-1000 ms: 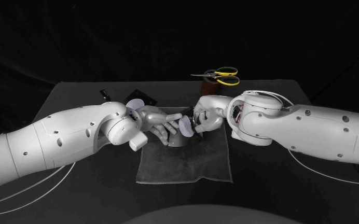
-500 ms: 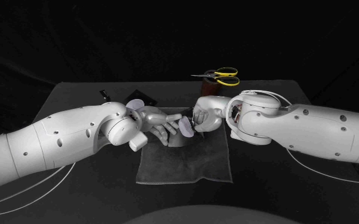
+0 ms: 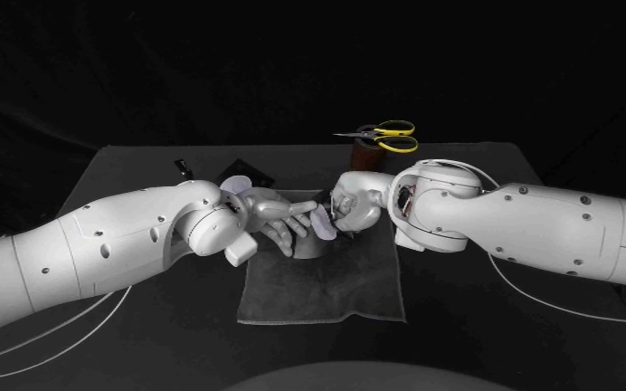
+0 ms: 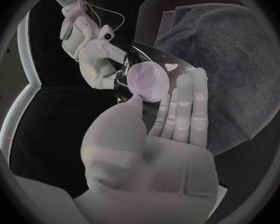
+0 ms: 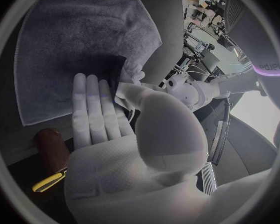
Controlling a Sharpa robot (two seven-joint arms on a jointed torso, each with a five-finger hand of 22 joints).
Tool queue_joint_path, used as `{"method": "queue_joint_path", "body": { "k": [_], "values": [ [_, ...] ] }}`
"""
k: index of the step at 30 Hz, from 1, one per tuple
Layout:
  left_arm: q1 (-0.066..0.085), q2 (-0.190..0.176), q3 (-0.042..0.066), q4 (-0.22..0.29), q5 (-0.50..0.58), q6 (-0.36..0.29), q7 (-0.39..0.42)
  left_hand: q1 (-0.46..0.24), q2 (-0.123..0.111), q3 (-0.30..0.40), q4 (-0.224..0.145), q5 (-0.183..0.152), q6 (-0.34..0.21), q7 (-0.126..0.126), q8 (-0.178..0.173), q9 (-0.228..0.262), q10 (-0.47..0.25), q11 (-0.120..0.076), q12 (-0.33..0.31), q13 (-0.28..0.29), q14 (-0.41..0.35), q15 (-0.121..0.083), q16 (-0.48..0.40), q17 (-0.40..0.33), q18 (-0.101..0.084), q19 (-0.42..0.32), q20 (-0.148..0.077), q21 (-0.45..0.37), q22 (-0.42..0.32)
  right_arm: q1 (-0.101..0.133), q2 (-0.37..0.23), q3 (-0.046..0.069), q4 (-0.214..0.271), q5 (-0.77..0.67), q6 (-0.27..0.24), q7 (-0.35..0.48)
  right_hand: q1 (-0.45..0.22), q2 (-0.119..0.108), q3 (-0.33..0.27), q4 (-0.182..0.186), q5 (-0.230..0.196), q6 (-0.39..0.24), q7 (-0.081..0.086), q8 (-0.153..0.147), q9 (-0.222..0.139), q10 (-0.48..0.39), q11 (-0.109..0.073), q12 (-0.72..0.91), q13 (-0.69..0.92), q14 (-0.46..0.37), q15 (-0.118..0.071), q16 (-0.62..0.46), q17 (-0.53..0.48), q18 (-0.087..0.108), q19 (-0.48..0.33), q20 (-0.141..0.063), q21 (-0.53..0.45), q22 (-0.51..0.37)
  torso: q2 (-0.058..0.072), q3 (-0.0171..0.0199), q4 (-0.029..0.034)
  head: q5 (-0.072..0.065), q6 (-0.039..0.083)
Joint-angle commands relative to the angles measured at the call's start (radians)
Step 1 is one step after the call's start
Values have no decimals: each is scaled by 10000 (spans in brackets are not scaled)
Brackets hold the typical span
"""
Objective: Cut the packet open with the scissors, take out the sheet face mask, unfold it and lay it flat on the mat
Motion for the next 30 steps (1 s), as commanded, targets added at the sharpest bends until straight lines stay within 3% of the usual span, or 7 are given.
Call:
{"method": "queue_joint_path", "body": {
  "k": [1, 8, 14, 18, 19, 22, 30],
  "values": [
    [6, 20, 2, 9, 56, 29, 21, 22, 111, -59, 7, 19, -42, 577, 67, 10, 40, -8, 27, 5, 65, -19, 32, 12, 131, 68, 7, 28, 11, -17, 87, -13, -97, 579, -40, 206, 54, 94, -45, -185, -139, -216, 69, 124, 0, 79, 31, -54, -6, 182, -9, -222, -91, -89, -100, -124, 228, 253, 2, 5, 7, 15, 23],
    [7, 17, 0, -5, 136, 7, 46, 18, 142, -58, 15, 19, -52, 582, 63, 7, 26, -6, 26, 2, 57, -17, 43, 20, 130, 64, 7, 33, 15, -123, 279, -33, -365, 752, -440, 404, -59, 255, -212, -325, -932, -354, 75, 516, 63, 221, -7, -38, -1, 624, -73, -528, -181, -153, -192, -218, 725, 733, 10, 7, -4, 31, 27],
    [6, 3, -2, -14, 269, -43, 119, -224, 190, -255, 22, 16, -69, 586, 65, 2, 1, 0, 45, -3, 3, -9, 109, 64, 126, 36, 11, 65, 37, -235, 396, -39, -586, 1318, -1452, 807, -214, 435, -404, -291, -924, 84, -273, 1258, 290, 1056, -348, 81, 23, 1578, -410, -422, 38, 8, 244, -368, 1497, 1293, 8, 17, -3, 38, 25],
    [6, -25, -2, -5, 424, -109, 236, -496, 192, -628, 19, 14, -83, 588, 77, -1, -28, 4, 68, -6, -66, -2, 172, 105, 125, -10, 17, 98, 63, -263, 402, -40, -685, 1785, -2209, 1051, -571, 168, -476, -312, 1540, 622, -713, 2022, 590, 2235, -771, 257, 85, 2583, -840, -43, 571, 133, 742, -639, 2546, 2068, 3, 13, -13, 28, 30],
    [6, -34, -2, -1, 484, -128, 283, -550, 180, -741, 18, 12, -92, 585, 77, -3, -43, 6, 68, -8, -88, 0, 183, 112, 124, -25, 20, 105, 68, -268, 400, -40, -716, 1877, -2396, 1083, -655, 77, -488, -373, 2578, 908, -914, 2359, 790, 2820, -982, 416, 173, 2997, -1035, 213, 845, 156, 916, -809, 3003, 2413, -1, 10, -18, 39, 37],
    [5, -55, -2, 12, 603, -150, 379, -653, 159, -972, 17, 11, -109, 587, 81, -5, -76, 11, 62, -14, -127, 5, 206, 126, 122, -57, 27, 114, 77, -278, 393, -41, -767, 1992, -2722, 1092, -696, -52, -348, -607, 3437, 1058, -1075, 2787, 1138, 3340, -1171, 494, 294, 3322, -1238, 522, 1364, 148, 911, -1031, 3775, 3068, -4, 10, -23, 23, 38],
    [4, -75, -2, 10, 830, -54, 492, -748, 144, -1279, 15, 11, -137, 590, 83, -9, -121, 18, 50, -20, -192, 19, 229, 140, 122, -106, 37, 123, 87, -334, 445, -40, -793, 1834, -3123, 947, -1095, -118, 466, -937, 4448, 1105, -1413, 3722, 2363, 3351, -1564, 2417, 1532, 3494, -1611, 1733, 3323, 161, 667, -1381, 5441, 4541, 9, 12, -2, 5, 40]
  ]
}}
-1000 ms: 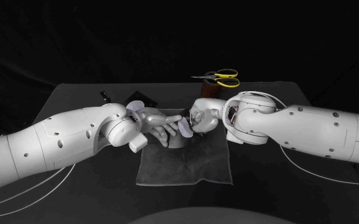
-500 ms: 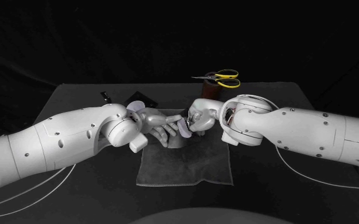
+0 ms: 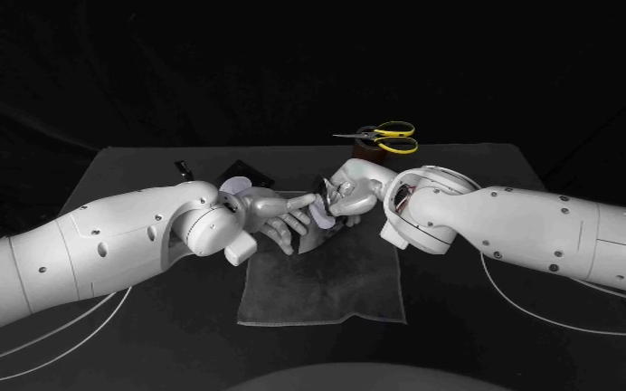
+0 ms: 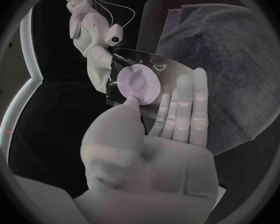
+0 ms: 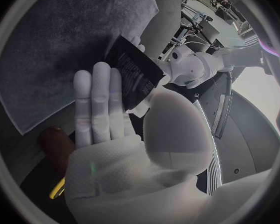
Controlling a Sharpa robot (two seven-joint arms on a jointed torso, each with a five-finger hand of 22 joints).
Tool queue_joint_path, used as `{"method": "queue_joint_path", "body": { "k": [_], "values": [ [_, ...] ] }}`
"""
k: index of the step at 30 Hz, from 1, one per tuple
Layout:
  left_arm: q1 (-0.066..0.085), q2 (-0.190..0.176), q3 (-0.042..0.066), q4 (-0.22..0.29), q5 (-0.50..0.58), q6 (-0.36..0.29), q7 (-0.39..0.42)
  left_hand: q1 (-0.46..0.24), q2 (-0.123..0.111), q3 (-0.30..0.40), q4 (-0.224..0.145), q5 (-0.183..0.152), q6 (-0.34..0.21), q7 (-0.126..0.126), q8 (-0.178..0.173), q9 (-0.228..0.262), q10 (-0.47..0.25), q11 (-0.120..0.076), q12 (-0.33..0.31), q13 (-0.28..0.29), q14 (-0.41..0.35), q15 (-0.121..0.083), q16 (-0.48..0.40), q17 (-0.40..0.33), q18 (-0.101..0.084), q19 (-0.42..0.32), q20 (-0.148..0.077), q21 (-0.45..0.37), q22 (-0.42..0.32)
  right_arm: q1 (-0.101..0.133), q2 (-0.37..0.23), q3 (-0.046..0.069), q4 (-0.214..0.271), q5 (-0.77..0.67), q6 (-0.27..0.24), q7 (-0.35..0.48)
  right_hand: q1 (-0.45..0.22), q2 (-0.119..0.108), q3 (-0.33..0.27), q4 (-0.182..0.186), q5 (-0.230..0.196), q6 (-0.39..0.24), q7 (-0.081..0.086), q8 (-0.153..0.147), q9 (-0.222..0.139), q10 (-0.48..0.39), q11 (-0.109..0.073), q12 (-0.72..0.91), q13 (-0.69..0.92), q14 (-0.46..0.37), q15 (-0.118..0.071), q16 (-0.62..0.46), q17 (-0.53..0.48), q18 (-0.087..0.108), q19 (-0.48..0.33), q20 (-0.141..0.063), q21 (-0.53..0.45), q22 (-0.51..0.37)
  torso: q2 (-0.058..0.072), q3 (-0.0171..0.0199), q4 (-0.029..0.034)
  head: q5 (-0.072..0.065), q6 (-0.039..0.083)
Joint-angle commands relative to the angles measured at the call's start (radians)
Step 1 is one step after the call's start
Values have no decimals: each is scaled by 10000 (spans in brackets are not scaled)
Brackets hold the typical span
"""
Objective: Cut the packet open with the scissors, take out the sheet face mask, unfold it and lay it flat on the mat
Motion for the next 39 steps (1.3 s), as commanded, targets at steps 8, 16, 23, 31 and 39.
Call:
{"method": "queue_joint_path", "body": {
  "k": [8, 16, 23, 31, 39],
  "values": [
    [-3, -55, 0, 176, 129, -188, 795, -678, -1394, -216, 28, 13, -129, 624, 166, 32, -219, 26, 81, 16, -320, 28, 188, 51, 139, -225, 55, 68, 43, -80, 108, 13, -36, -993, -733, -578, -640, -213, 1576, -505, 1289, 122, -468, 939, 2353, 589, -525, 1594, 1151, 213, -547, 1199, 1913, 126, 243, -312, 1419, 1238, 7, -17, 14, -39, 3],
    [-2, -565, 95, 752, -862, -531, 1484, -502, -1403, 135, -4, 19, 448, 380, 1076, 345, 328, -238, 1406, 444, 123, -203, 868, 236, 161, 61, -129, 537, 317, -93, 33, 15, 35, -2022, -666, -1300, -746, -263, 1777, -523, 1381, 69, -512, 1116, 2596, 569, -548, 1770, 1303, 221, -584, 1480, 2350, 95, 311, -347, 1670, 1467, -5, -4, 6, -95, 10],
    [30, -909, 216, 1321, -2658, -267, 1424, -301, -1469, 65, -1, 25, 695, 168, 1668, 512, 404, -448, 2336, 871, 548, -399, 1514, 537, 152, 261, -325, 1205, 750, -94, 62, 17, -19, -2497, -448, -1866, -787, -279, 1887, -536, 1373, 42, -528, 1200, 2706, 570, -564, 1838, 1365, 251, -600, 1659, 2598, 64, 390, -362, 1845, 1620, -5, 2, 9, -172, 67],
    [63, -840, 263, 1694, -4338, -585, 1019, -340, -1925, 45, 16, 32, 861, -10, 2238, 659, 384, -612, 3093, 1227, 821, -542, 1828, 748, 162, 222, -436, 1644, 1065, -71, 90, 26, 22, -2799, -280, -2307, -894, -323, 2129, -557, 1384, 4, -563, 1365, 2900, 571, -597, 2000, 1498, 319, -634, 1971, 3022, 13, 536, -395, 2151, 1887, -4, 2, -15, -241, 133],
    [91, -406, 275, 1673, -4895, -1250, 668, -450, -2091, 20, 24, 39, 1166, -290, 2859, 824, 723, -884, 3734, 1500, 2112, -793, 3263, 2834, -43, 880, -662, 3231, 2718, -59, 252, 30, 51, -2935, -121, -2505, -946, -335, 2233, -561, 1390, -26, -578, 1448, 2991, 570, -613, 2081, 1561, 355, -651, 2120, 3217, -13, 614, -411, 2293, 2010, 2, 9, -8, -239, 149]
  ]
}}
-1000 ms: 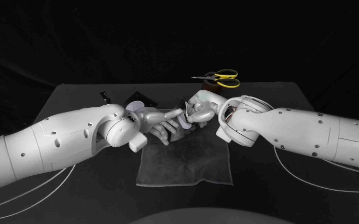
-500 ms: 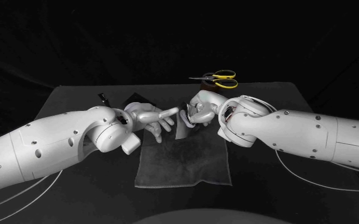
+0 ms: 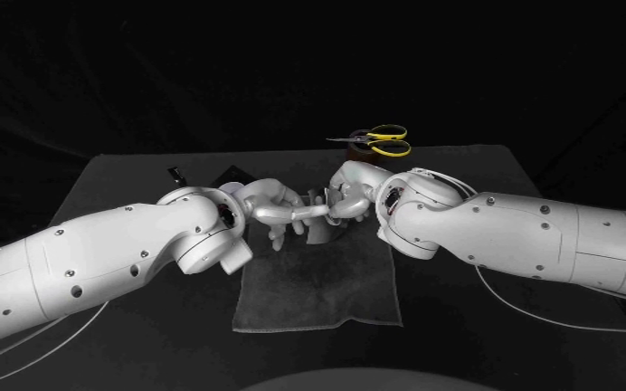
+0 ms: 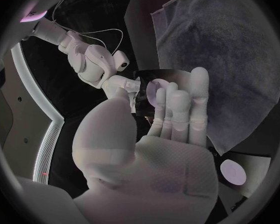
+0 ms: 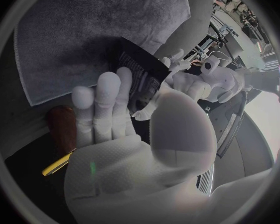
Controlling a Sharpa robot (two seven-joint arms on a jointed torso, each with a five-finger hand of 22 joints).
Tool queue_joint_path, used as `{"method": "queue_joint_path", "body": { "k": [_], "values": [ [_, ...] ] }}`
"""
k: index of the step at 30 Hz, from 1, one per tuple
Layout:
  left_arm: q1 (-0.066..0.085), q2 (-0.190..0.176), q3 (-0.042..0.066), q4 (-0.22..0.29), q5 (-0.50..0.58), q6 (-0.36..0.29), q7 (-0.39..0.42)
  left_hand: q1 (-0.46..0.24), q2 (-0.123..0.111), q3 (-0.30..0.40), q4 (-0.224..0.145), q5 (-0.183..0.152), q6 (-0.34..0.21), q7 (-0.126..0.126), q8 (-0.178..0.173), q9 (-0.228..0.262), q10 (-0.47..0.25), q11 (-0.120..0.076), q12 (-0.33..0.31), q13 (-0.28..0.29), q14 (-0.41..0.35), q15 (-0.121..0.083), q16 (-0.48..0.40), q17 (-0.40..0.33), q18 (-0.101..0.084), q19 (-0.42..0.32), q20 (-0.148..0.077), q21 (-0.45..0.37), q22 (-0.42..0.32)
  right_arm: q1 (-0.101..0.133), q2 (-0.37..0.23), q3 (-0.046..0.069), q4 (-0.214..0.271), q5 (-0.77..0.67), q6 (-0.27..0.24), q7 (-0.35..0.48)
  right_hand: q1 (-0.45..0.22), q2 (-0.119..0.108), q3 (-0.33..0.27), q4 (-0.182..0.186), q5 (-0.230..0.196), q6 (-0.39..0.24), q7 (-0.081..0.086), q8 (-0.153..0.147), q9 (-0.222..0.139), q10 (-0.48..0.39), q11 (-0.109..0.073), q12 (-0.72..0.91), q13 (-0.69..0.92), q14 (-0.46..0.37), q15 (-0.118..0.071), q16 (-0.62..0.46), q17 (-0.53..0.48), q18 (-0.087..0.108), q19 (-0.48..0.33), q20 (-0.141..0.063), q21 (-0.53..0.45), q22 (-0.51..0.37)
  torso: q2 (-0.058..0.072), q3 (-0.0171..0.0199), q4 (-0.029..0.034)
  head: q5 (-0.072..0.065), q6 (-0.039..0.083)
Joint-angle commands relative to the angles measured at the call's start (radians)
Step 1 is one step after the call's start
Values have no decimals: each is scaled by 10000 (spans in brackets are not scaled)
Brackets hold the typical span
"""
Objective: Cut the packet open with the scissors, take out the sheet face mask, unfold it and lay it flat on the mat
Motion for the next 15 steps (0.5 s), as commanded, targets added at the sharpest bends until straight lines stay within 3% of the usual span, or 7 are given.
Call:
{"method": "queue_joint_path", "body": {
  "k": [1, 4, 7, 8, 12, 14, 15],
  "values": [
    [29, 157, 16, -24, -709, -599, -258, -39, -20, -36, 0, 38, 122, -82, 170, 63, 118, -92, 160, 76, 268, -62, 294, 440, -102, 241, -60, 553, 631, 9, 57, 9, 45, -384, 267, -360, -17, 84, 603, -453, 42, 230, -315, 370, 2138, 425, -89, 85, 35, 76, -89, 96, 88, -7, 103, 15, 103, 59, 9, 1, -2, 2, 22],
    [41, 238, 17, -68, -627, -689, -275, 413, 130, 348, -27, 41, -86, -30, 162, 48, -103, -48, 112, 65, 108, -34, 129, 189, -41, -67, -63, 350, 299, 10, 75, 10, 71, -407, 283, -373, -26, 81, 616, -453, 45, 225, -316, 382, 2151, 424, -90, 97, 45, 78, -91, 102, 101, -9, 112, 13, 119, 73, 17, 0, -2, -2, 24],
    [53, 256, 18, -115, -604, -624, -292, 1246, -61, 768, -45, 29, -286, 64, 140, 19, -329, 43, 59, 32, -182, 48, -171, -270, 30, -429, 8, 98, -48, 10, 76, 10, 86, -416, 279, -382, -34, 81, 632, -452, 48, 220, -319, 396, 2165, 422, -93, 110, 55, 84, -93, 128, 134, -12, 120, 10, 137, 89, 13, 4, 15, -17, 21],
    [57, 254, 18, -133, -589, -610, -294, 1448, -88, 846, -41, 26, -383, 112, 102, -5, -443, 90, 11, 4, -442, 87, -473, -745, 97, -695, 43, -199, -431, 10, 75, 10, 94, -423, 279, -387, -41, 79, 645, -453, 54, 216, -321, 408, 2178, 423, -95, 123, 65, 94, -95, 172, 183, -16, 131, 8, 155, 104, 8, 2, 15, -27, 22],
    [69, 231, 18, -181, -351, -640, -251, 1118, 123, 911, -6, 28, -388, 146, 100, -38, -480, 126, -6, -36, -671, 132, -769, -1165, 114, -826, 106, -261, -458, 10, 85, 10, 116, -507, 279, -419, -63, 70, 679, -456, 87, 204, -330, 447, 2217, 423, -103, 165, 97, 115, -104, 247, 276, -34, 186, 0, 244, 179, 4, 2, 12, -36, 33],
    [72, 235, 18, -181, -221, -685, -221, 893, 219, 974, -14, 30, -255, 94, 153, -35, -340, 80, 43, -37, -462, 100, -555, -846, 114, -767, 99, -169, -363, 10, 104, 10, 114, -560, 277, -439, -63, 70, 679, -456, 87, 204, -330, 447, 2217, 423, -103, 165, 97, 115, -104, 247, 276, -34, 186, 0, 244, 179, 1, -2, 18, -45, 41],
    [74, 246, 18, -179, -182, -718, -209, 762, 249, 1031, -19, 33, -94, 22, 215, -27, -159, 14, 103, -31, -178, 46, -236, -411, 25, -453, 63, 289, 201, 10, 115, 10, 112, -594, 274, -452, -69, 69, 691, -456, 97, 199, -333, 459, 2230, 422, -106, 180, 108, 120, -107, 265, 300, -38, 200, -3, 266, 199, -1, -5, 17, -43, 42]
  ]
}}
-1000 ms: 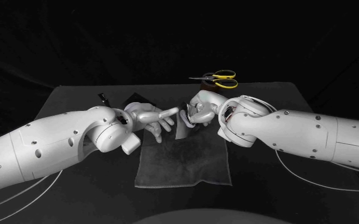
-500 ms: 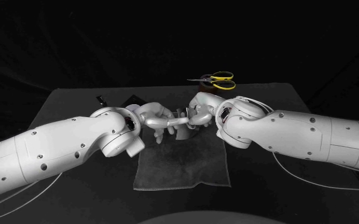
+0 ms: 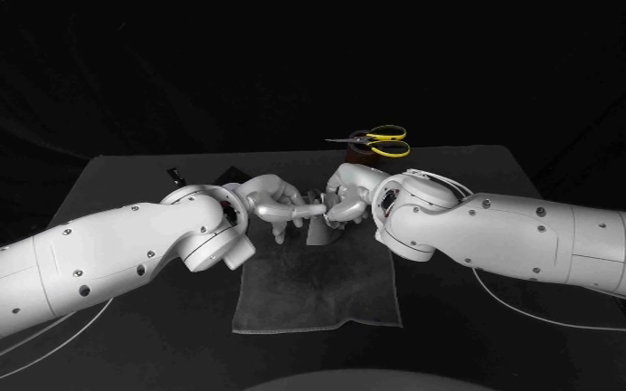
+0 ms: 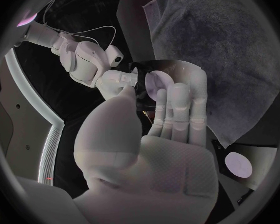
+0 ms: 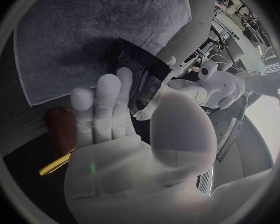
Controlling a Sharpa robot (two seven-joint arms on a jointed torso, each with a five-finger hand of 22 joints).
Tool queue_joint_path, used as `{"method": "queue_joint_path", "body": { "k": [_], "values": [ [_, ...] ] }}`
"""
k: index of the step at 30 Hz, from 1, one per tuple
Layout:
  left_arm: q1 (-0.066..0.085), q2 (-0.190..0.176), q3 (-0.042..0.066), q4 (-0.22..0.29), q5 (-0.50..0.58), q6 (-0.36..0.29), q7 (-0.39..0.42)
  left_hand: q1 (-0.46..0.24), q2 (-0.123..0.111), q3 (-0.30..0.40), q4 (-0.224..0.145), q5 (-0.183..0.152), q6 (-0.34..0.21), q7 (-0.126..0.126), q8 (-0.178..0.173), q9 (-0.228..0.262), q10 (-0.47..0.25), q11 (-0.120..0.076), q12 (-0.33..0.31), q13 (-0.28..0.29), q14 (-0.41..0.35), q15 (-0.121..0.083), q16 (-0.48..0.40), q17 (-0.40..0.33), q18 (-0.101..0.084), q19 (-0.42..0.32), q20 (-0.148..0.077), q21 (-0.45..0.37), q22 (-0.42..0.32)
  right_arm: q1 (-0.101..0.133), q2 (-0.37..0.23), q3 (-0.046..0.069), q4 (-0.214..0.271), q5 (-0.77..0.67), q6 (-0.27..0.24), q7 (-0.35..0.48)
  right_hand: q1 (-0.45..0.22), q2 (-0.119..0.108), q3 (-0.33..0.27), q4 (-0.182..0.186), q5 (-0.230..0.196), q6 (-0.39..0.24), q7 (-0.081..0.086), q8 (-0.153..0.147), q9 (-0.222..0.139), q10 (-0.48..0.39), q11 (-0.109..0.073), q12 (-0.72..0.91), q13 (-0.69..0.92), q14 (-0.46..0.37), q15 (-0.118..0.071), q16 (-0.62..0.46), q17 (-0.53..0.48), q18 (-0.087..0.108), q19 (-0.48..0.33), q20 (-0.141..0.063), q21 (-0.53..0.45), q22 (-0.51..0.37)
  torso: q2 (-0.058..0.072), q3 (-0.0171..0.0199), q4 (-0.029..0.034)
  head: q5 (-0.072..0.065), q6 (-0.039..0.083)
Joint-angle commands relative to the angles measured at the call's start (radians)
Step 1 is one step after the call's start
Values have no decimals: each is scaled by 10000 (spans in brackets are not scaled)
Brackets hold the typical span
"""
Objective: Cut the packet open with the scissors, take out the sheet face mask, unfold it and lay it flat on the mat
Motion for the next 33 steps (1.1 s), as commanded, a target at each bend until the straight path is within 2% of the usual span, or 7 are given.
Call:
{"method": "queue_joint_path", "body": {
  "k": [1, 6, 8, 11, 17, 28, 33],
  "values": [
    [22, 39, 11, 15, 243, -232, 55, -265, 71, 180, -6, 32, 381, -122, 171, 6, 431, -133, 154, 12, 606, -108, 704, 968, -61, 588, -62, 903, 1100, 4, 44, 7, 14, -338, 125, -163, -18, 120, 491, -418, 42, 221, -310, 382, 2084, 387, -72, 45, 15, 107, -107, 52, 25, 34, 59, -2, 54, 19, -9, -12, 6, -4, 11],
    [69, 154, 11, -20, 278, -495, 19, -457, 256, 979, 2, 41, 1068, -492, 428, 52, 1252, -486, 389, 74, 1669, -415, 2180, 3100, -456, 1702, -267, 2855, 3490, 4, 109, 7, 19, -501, 120, -256, -27, 116, 513, -423, 54, 213, -315, 403, 2106, 385, -77, 70, 34, 116, -113, 89, 72, 23, 94, -8, 109, 65, -1, -15, 2, 2, -10],
    [111, 213, 11, -33, 253, -534, -24, -768, -142, 2301, -34, 46, 1455, -713, 460, 16, 1748, -700, 391, 76, 2135, -618, 2830, 4200, -589, 1999, -441, 3615, 4386, 4, 150, 7, 14, -547, 123, -304, -31, 115, 529, -426, 57, 208, -318, 414, 2117, 384, -80, 84, 45, 123, -116, 121, 110, 19, 106, -11, 130, 84, 4, -14, 3, -1, -14],
    [151, 250, 11, -14, 239, -445, -65, -1040, -368, 2847, -9, 44, 1628, -776, 483, 9, 1927, -756, 341, 87, 2257, -659, 3023, 4578, -635, 2054, -484, 3836, 4664, 4, 204, 7, -12, -578, 143, -345, -35, 113, 541, -428, 59, 205, -320, 423, 2126, 383, -82, 94, 53, 128, -118, 143, 136, 15, 120, -13, 152, 102, 4, -8, -5, -5, -34],
    [209, 273, 11, 54, 221, -226, -154, -1306, -731, 2931, -7, 38, 1731, -811, 518, 16, 2050, -788, 308, 105, 2338, -688, 3144, 4821, -682, 2151, -511, 4041, 4941, 4, 298, 7, -84, -615, 172, -405, -48, 113, 569, -427, 62, 199, -324, 442, 2145, 382, -85, 118, 71, 136, -122, 176, 180, 6, 143, -18, 190, 135, -6, -3, 11, -12, -31],
    [246, 378, 11, 49, 36, -85, -440, -1384, -721, 2847, -16, 44, 1978, -949, 684, 77, 2373, -912, 347, 168, 2588, -788, 3479, 5587, -827, 2540, -592, 4572, 5716, 3, 454, 8, -133, -705, 281, -493, -55, 113, 586, -427, 64, 195, -326, 453, 2156, 381, -88, 131, 81, 140, -124, 196, 205, 1, 157, -20, 214, 156, 8, -10, 1, -2, -12],
    [251, 401, 11, 25, -129, 5, -675, -446, -805, 4245, -60, 47, 1980, -1079, 756, 87, 2550, -1038, 271, 204, 2670, -910, 3614, 5887, -886, 2675, -718, 4816, 6048, 3, 461, 8, -81, -735, 296, -506, -55, 113, 586, -427, 64, 195, -326, 453, 2156, 381, -88, 131, 81, 140, -124, 196, 205, 1, 157, -20, 214, 156, 7, -2, -2, 19, -38]
  ]
}}
